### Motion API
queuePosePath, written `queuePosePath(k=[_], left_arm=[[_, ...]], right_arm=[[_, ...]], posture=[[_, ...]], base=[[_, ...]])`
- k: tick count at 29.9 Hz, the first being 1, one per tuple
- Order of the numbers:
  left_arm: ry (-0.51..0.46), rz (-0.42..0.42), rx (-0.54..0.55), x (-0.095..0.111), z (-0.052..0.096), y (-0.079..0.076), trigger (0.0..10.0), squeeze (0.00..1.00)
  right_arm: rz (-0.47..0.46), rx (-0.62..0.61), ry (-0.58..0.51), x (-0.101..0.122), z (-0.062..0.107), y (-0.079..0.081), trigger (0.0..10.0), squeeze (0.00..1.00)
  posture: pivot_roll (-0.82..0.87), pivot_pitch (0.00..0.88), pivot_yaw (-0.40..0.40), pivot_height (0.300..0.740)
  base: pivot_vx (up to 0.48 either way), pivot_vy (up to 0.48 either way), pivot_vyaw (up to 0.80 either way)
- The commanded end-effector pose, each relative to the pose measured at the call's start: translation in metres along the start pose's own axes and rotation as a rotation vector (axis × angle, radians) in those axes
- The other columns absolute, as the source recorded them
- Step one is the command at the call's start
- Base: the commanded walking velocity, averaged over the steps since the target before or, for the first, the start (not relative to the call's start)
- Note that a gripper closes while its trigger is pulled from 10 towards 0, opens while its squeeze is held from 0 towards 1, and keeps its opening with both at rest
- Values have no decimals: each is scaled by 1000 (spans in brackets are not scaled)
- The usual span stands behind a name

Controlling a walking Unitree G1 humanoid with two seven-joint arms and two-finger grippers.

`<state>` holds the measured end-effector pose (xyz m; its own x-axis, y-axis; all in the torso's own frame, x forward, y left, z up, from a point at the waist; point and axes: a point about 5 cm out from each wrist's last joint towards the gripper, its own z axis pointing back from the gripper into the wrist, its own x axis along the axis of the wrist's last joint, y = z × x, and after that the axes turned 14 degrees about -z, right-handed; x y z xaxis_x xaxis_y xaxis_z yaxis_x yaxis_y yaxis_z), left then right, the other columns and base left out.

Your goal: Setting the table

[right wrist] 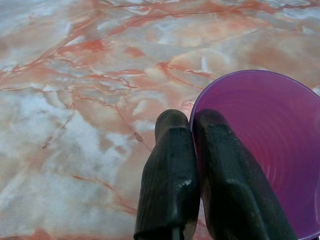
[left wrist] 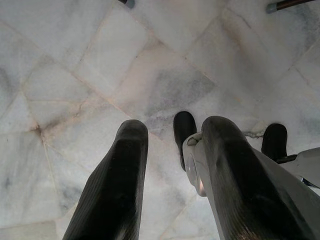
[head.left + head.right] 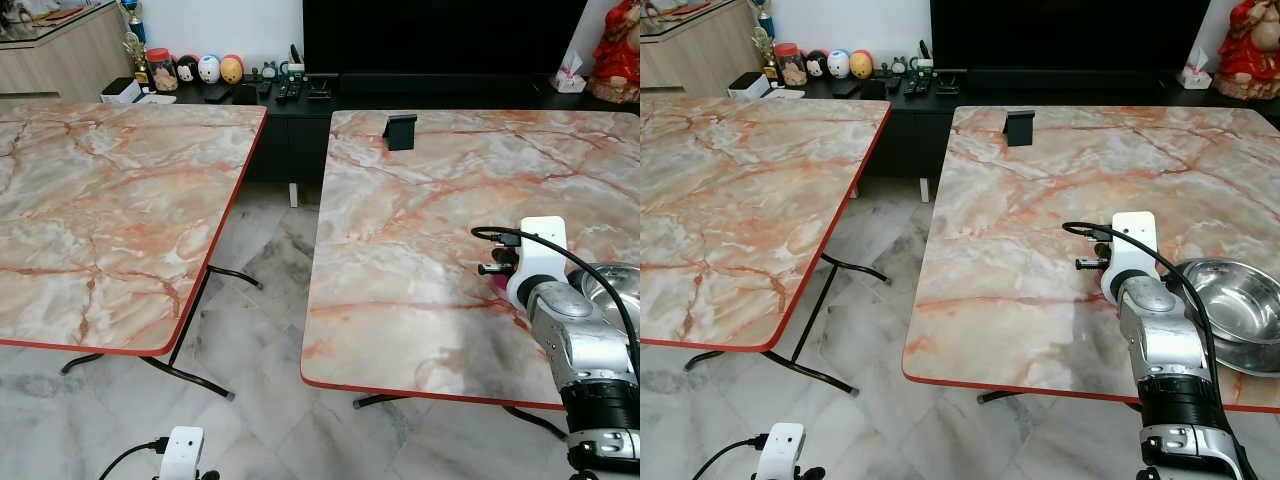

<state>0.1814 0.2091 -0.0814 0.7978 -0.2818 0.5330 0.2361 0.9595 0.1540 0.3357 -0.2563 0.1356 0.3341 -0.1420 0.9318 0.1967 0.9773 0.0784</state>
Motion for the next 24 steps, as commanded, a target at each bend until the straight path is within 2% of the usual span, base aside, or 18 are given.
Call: queuePosePath(k=[1,6,11,12,13,14,15,24], left_arm=[[27,-15,-4,-7,2,2,10000,0],[28,-16,-3,-7,2,2,10000,0],[27,-16,-3,-7,2,2,10000,0],[27,-16,-3,-7,2,2,10000,0],[27,-14,-3,-7,2,3,10000,0],[27,-14,-3,-7,2,3,10000,0],[27,-16,-4,-7,2,3,10000,0],[26,-15,-5,-7,2,2,10000,0]], right_arm=[[-21,4,-17,5,-1,2,10000,624],[-21,-2,-19,5,-1,2,10000,702],[-18,-1,-21,6,-2,2,10000,639],[-17,-3,-21,6,-2,2,10000,584],[-16,-4,-22,6,-2,2,10000,463],[-16,-4,-22,6,-2,2,10000,463],[-13,-7,-22,6,-2,2,10000,0],[-7,-17,-27,7,-2,1,10000,0]], posture=[[-44,0,37,736],[-44,0,37,736],[-42,0,37,736],[-42,0,37,736],[-41,0,36,736],[-41,0,36,736],[-41,0,36,736],[-41,0,37,736]], base=[[0,0,0],[0,0,0],[0,0,0],[0,0,0],[0,0,0],[0,0,0],[0,0,0],[0,0,0]])
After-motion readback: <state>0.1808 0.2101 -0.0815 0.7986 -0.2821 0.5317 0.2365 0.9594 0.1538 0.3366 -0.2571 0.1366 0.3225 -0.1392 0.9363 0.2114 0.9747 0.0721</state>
